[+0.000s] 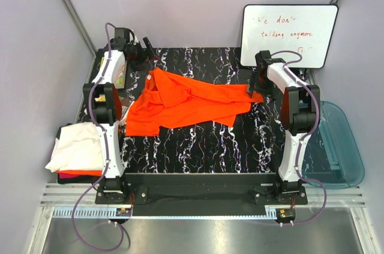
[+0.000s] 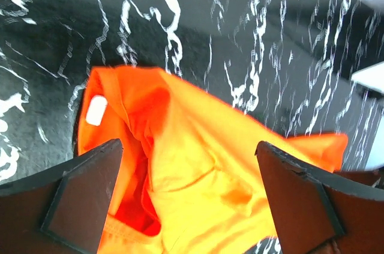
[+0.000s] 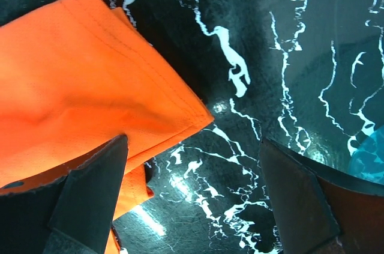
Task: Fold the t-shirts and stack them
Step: Flatten the tshirt out
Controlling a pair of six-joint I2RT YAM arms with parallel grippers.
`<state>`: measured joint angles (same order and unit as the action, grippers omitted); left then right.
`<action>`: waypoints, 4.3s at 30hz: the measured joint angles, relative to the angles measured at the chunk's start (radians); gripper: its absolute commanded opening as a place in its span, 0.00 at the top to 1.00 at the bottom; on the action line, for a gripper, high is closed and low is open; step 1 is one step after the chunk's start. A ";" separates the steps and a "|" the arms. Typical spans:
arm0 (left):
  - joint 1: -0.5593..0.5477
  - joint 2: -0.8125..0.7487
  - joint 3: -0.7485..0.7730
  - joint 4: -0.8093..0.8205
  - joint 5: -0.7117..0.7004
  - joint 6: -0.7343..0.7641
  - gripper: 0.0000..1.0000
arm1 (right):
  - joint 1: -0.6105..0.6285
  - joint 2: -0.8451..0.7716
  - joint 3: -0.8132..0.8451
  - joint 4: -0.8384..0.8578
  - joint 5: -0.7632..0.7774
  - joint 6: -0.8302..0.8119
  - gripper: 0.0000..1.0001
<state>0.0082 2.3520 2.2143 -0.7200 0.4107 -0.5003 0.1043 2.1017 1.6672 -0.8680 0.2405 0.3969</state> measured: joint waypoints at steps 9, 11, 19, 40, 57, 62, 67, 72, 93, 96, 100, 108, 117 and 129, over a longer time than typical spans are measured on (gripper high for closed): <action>-0.105 -0.372 -0.528 0.095 0.029 0.056 0.11 | 0.000 0.008 0.024 0.012 -0.023 -0.004 0.03; -0.149 -0.457 -0.631 0.113 0.027 0.056 0.11 | -0.001 0.013 0.028 0.015 -0.025 -0.004 0.02; -0.227 -0.528 -0.860 0.163 -0.013 0.047 0.12 | -0.001 0.040 0.030 0.019 -0.052 -0.004 0.03; -0.224 -0.311 -0.756 0.191 -0.118 -0.010 1.00 | -0.018 0.041 0.031 0.019 -0.076 -0.047 0.02; -0.221 -0.355 -0.688 0.153 -0.151 -0.007 0.76 | -0.079 0.044 0.069 0.019 -0.121 -0.040 0.02; -0.179 -0.359 -0.642 0.144 -0.134 -0.013 0.63 | -0.119 0.074 0.093 0.031 -0.193 -0.007 0.02; -0.140 -0.356 -0.585 0.139 -0.125 -0.013 0.75 | -0.150 0.122 0.100 0.026 -0.233 0.019 0.02; -0.143 -0.352 -0.573 0.137 -0.107 -0.013 0.76 | -0.150 0.130 0.111 0.034 -0.282 0.034 0.35; -0.230 -0.364 -0.716 0.117 -0.094 0.002 0.50 | -0.150 0.166 0.113 0.082 -0.498 0.053 1.00; -0.263 -0.364 -0.723 0.117 -0.094 0.001 0.72 | -0.150 0.166 0.113 0.082 -0.500 0.052 1.00; -0.280 -0.363 -0.723 0.121 -0.101 -0.004 1.00 | -0.150 0.166 0.113 0.080 -0.515 0.051 1.00; -0.272 -0.363 -0.700 0.110 -0.150 0.003 0.64 | -0.152 0.164 0.123 0.065 -0.523 0.025 1.00; -0.269 -0.367 -0.662 0.082 -0.200 0.021 0.38 | -0.156 0.151 0.124 0.058 -0.525 0.005 1.00; -0.269 -0.358 -0.700 0.064 -0.229 0.020 0.46 | -0.157 0.151 0.124 0.058 -0.541 0.003 1.00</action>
<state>-0.2607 1.9938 1.5146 -0.6563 0.1814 -0.4801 -0.0528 2.2528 1.7912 -0.8101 -0.3008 0.3996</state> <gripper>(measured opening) 0.553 0.012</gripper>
